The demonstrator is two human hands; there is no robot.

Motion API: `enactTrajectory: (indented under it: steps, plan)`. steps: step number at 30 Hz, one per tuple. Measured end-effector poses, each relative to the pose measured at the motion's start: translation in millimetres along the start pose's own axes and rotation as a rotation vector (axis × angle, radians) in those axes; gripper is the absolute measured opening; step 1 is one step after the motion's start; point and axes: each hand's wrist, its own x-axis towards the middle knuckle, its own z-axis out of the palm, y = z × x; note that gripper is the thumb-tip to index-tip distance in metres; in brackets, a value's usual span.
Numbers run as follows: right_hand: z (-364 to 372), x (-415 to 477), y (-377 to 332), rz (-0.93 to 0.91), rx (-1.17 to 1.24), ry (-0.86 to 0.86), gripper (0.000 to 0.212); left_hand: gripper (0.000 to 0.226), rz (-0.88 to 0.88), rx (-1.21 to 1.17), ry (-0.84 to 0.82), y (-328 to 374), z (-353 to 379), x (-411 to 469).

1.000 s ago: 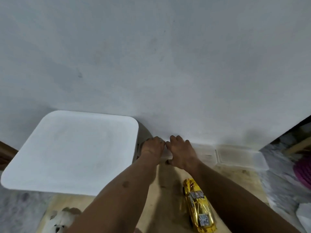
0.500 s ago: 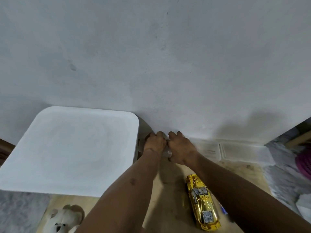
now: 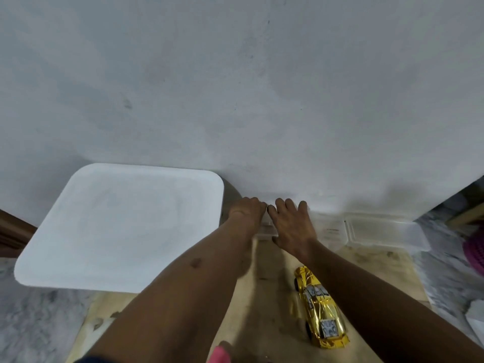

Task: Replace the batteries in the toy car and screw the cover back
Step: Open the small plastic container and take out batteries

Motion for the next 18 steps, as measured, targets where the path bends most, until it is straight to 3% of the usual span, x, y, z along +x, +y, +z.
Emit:
enactTrajectory:
  steps: [3, 6, 8, 10, 13, 18]
  plan:
    - [-6, -8, 1, 0.029, 0.058, 0.057, 0.075, 0.052, -0.016, -0.078, 0.014, -6, -8, -4]
    - [-8, -22, 8, 0.014, 0.320, 0.278, 0.044, 0.044, -0.016, -0.112, 0.059, -10, -16, -8]
    - [-9, -31, 10, -0.109, 0.458, 0.312, 0.022, 0.045, -0.005, -0.105, 0.086, -12, -22, -10]
    - [-11, -34, 5, -0.156, 0.507, 0.170, 0.013, 0.045, 0.003, -0.088, 0.097, -13, -27, -10]
    - [-17, -18, -2, -0.025, 0.542, -0.045, 0.023, 0.046, 0.000, -0.062, 0.120, -16, -29, -7]
    - [-20, 22, -16, 0.098, 0.533, -0.217, 0.019, 0.049, 0.008, -0.049, 0.130, -18, -28, 2]
